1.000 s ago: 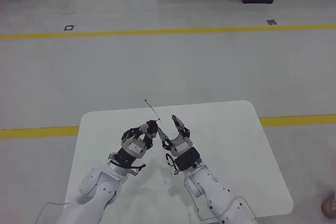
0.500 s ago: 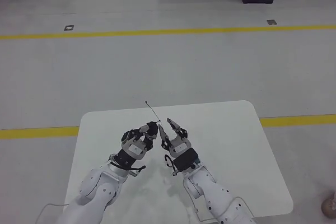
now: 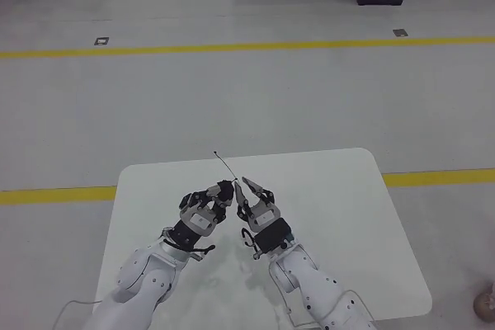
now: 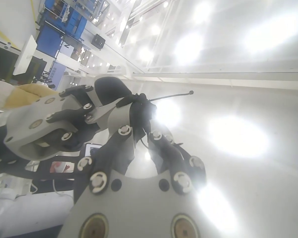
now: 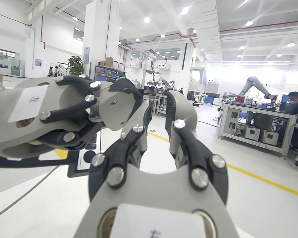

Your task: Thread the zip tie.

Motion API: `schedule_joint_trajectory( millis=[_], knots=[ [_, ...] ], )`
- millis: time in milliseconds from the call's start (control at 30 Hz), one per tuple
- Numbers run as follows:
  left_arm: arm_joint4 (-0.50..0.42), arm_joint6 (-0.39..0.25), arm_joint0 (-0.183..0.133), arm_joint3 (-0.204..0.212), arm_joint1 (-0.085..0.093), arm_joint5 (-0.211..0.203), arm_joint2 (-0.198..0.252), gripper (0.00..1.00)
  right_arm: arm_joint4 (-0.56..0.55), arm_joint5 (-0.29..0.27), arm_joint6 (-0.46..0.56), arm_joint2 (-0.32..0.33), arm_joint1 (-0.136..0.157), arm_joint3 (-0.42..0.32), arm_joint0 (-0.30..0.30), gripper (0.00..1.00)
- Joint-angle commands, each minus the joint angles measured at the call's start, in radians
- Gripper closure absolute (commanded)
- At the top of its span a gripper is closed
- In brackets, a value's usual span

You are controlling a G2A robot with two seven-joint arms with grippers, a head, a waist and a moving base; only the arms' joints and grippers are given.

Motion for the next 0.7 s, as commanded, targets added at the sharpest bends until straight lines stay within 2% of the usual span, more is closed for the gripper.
schedule_joint_trajectory(
  millis=[0,200,300,667],
  knots=[
    [0.0,-0.001,0.0,0.001,-0.001,0.0,0.0,1.0,0.0,0.001,0.001,-0.002,0.0,0.001,0.001,0.87],
    [0.003,-0.003,-0.003,0.007,-0.003,0.001,-0.001,1.0,0.0,0.001,0.006,-0.006,0.002,0.004,0.006,0.9],
    [0.007,-0.004,-0.003,0.008,-0.004,0.001,-0.001,1.0,0.0,0.001,0.008,-0.006,0.002,0.005,0.007,1.0],
    [0.011,-0.003,-0.004,0.008,-0.008,-0.001,-0.002,1.0,0.0,-0.004,0.001,-0.003,0.007,0.012,0.006,1.0]
  ],
)
